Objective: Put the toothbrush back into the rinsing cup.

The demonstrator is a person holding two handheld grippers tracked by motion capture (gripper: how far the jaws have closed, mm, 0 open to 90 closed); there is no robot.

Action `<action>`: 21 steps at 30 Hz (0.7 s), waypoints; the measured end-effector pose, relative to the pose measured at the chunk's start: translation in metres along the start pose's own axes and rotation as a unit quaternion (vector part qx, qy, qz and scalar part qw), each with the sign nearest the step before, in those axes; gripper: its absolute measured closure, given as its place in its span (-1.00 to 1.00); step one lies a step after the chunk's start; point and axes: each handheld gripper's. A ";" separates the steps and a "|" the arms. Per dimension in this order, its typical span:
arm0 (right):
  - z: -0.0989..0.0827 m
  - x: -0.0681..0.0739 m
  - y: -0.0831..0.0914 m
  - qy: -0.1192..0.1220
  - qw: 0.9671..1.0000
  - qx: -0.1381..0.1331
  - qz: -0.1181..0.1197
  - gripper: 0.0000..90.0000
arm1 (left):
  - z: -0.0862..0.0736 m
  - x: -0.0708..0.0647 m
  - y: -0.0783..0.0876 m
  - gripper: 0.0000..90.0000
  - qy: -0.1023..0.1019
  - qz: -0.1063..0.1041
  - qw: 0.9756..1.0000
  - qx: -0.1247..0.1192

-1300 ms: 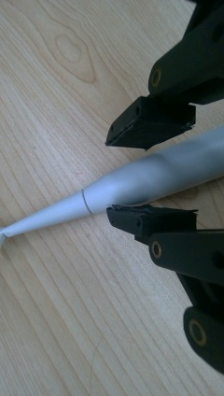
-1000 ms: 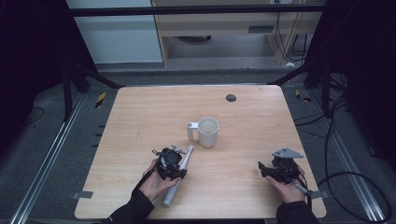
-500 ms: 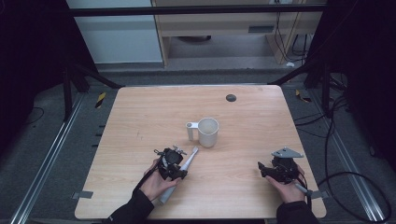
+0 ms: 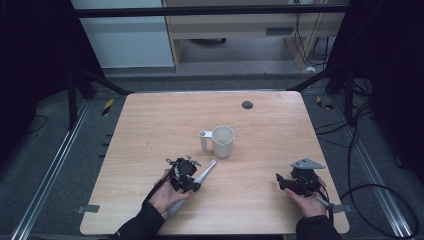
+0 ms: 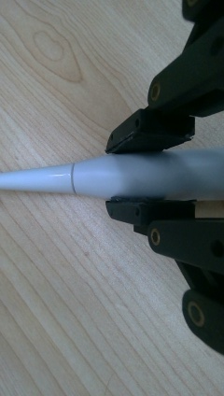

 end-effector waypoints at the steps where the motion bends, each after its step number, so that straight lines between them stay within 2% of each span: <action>1: 0.000 0.000 0.000 0.000 1.000 0.000 0.000 -0.35 | 0.000 0.000 0.000 0.47 -0.002 -0.003 1.000 0.001; 14: 0.000 -0.001 0.000 0.000 1.000 0.002 0.002 -0.35 | 0.000 0.000 0.005 0.48 -0.056 -0.012 0.998 0.016; 21: 0.000 -0.001 0.000 -0.001 1.000 0.001 0.002 -0.35 | -0.001 0.002 0.015 0.48 -0.062 -0.024 0.998 0.014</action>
Point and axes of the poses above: each handheld gripper's, and its own axes: y roughly backward along the jaws, z roughly out of its top, x roughly to its left, and after that the axes turned 4 degrees about z, right-handed
